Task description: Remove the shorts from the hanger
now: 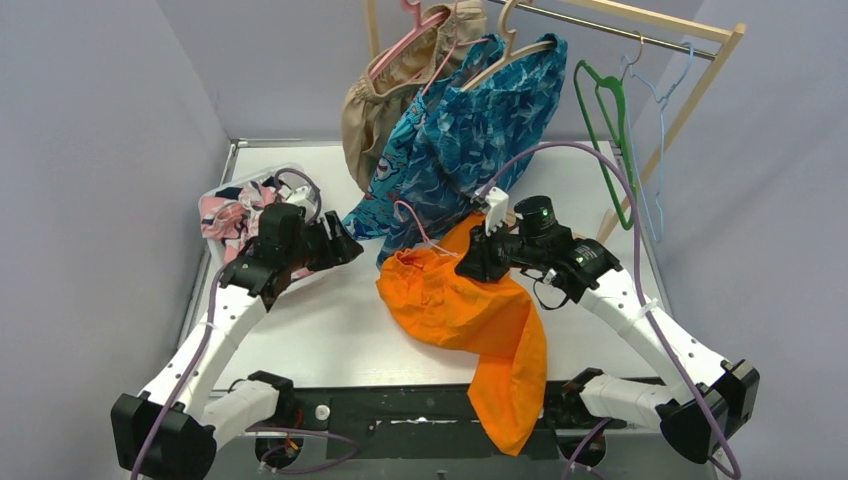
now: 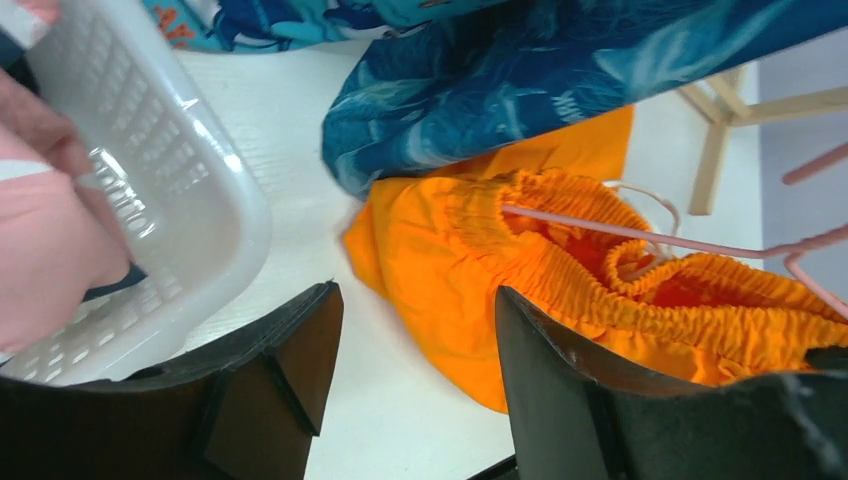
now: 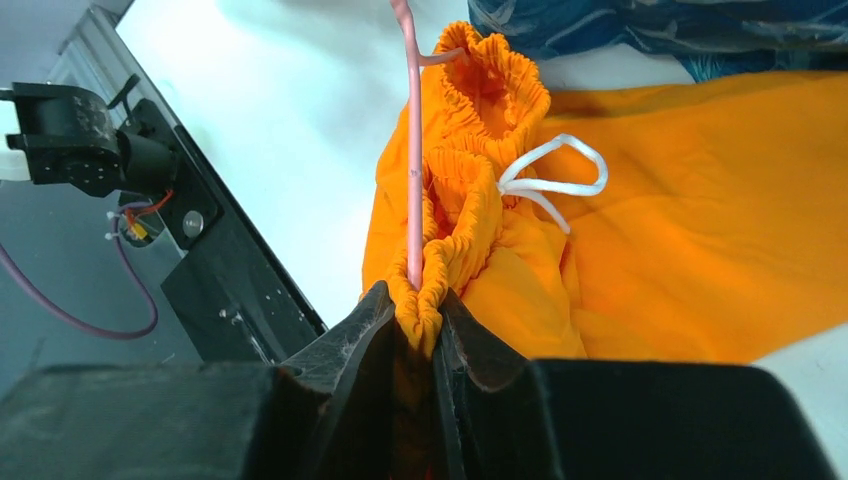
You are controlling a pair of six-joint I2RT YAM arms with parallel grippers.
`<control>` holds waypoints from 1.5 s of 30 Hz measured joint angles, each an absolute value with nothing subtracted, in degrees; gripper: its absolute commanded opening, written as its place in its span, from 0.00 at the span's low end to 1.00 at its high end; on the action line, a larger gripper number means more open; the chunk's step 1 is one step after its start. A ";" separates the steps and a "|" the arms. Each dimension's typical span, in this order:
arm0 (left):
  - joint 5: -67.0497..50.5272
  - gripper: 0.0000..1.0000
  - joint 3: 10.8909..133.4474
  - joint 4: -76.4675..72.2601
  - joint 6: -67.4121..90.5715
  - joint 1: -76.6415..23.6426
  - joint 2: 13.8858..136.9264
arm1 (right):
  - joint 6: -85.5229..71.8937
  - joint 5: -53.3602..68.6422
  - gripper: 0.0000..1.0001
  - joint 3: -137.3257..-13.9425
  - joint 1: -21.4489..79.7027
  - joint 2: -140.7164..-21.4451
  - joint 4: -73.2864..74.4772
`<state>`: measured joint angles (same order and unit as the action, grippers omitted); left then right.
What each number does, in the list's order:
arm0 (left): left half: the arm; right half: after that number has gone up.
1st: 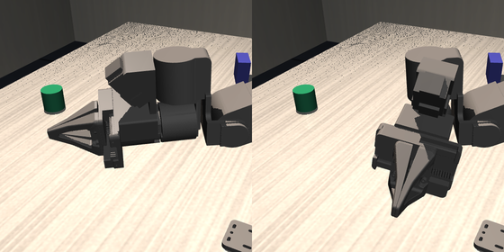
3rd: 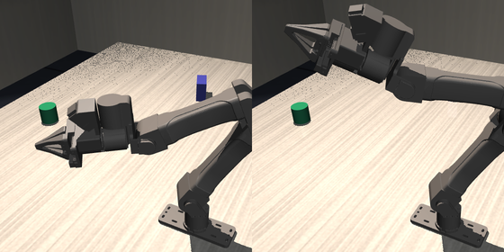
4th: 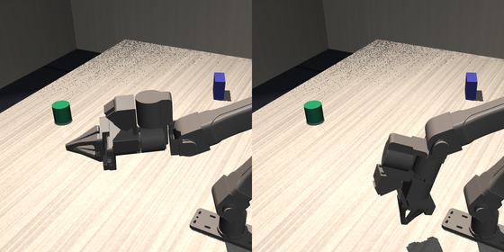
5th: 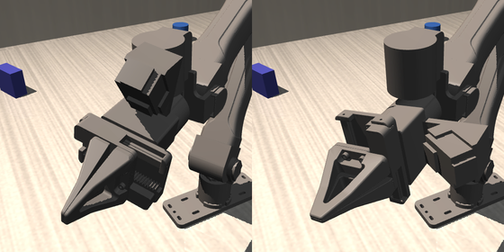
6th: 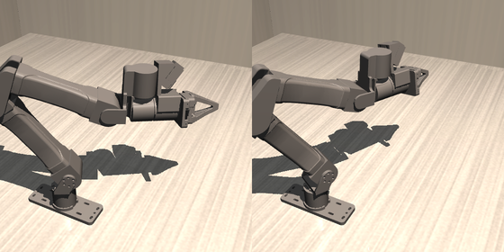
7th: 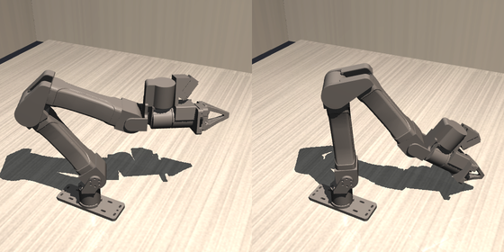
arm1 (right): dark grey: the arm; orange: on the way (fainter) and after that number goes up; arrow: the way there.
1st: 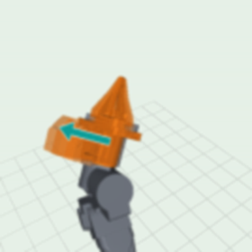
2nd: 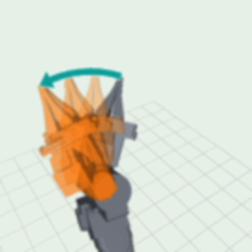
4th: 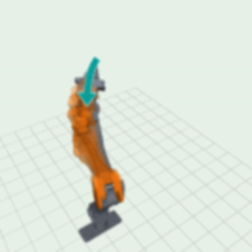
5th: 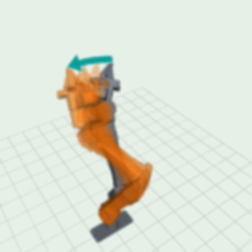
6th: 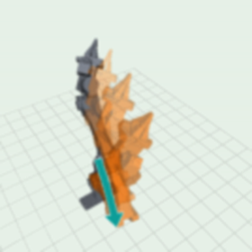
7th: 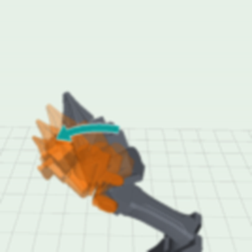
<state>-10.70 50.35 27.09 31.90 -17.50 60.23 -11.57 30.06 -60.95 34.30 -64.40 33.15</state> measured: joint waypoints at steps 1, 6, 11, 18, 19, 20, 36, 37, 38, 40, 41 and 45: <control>-11.27 0.58 49.74 26.17 32.16 -17.52 59.46 | -11.68 30.20 0.00 -60.95 34.41 -64.40 32.84; -18.02 0.58 47.35 17.21 32.86 -18.83 57.69 | -12.56 31.16 0.00 -60.95 35.16 -64.27 30.70; -20.51 0.59 46.39 6.20 36.03 -26.00 57.69 | -13.89 31.53 0.00 -60.95 35.38 -64.29 29.19; -15.97 0.59 46.33 -5.56 38.83 -34.61 58.59 | -15.07 31.53 0.00 -60.95 36.62 -64.69 28.27; -15.14 0.56 46.33 -6.39 38.83 -35.00 59.05 | -15.31 31.53 0.00 -60.95 36.93 -64.73 28.14; -14.37 0.54 46.33 -6.96 38.83 -35.18 59.59 | -15.51 31.53 0.00 -60.95 37.26 -64.77 27.97; -8.67 0.00 48.31 -4.49 34.57 -36.77 62.33 | -18.04 30.85 0.29 -61.06 39.09 -64.95 25.85; -8.21 0.00 48.66 -3.79 33.87 -36.80 62.28 | -18.06 30.74 0.35 -61.49 39.09 -65.08 26.26; -7.44 0.00 48.93 -3.03 33.17 -36.95 62.04 | -18.09 30.59 0.42 -62.26 39.09 -65.36 26.79; -5.41 0.00 49.01 -1.30 31.31 -37.08 60.95 | -17.72 30.11 0.50 -64.84 39.11 -66.39 28.56; -4.23 0.00 49.12 -0.10 30.24 -37.08 60.18 | -17.41 29.76 0.51 -65.98 39.11 -66.81 29.19; 0.03 0.00 51.96 5.89 25.89 -37.08 58.76 | -16.97 27.88 0.41 -68.49 39.11 -66.87 30.83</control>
<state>0.03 51.96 5.89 25.89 -37.08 58.76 -16.97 27.88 -68.49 39.11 -66.87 30.83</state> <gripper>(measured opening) 0.044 0.502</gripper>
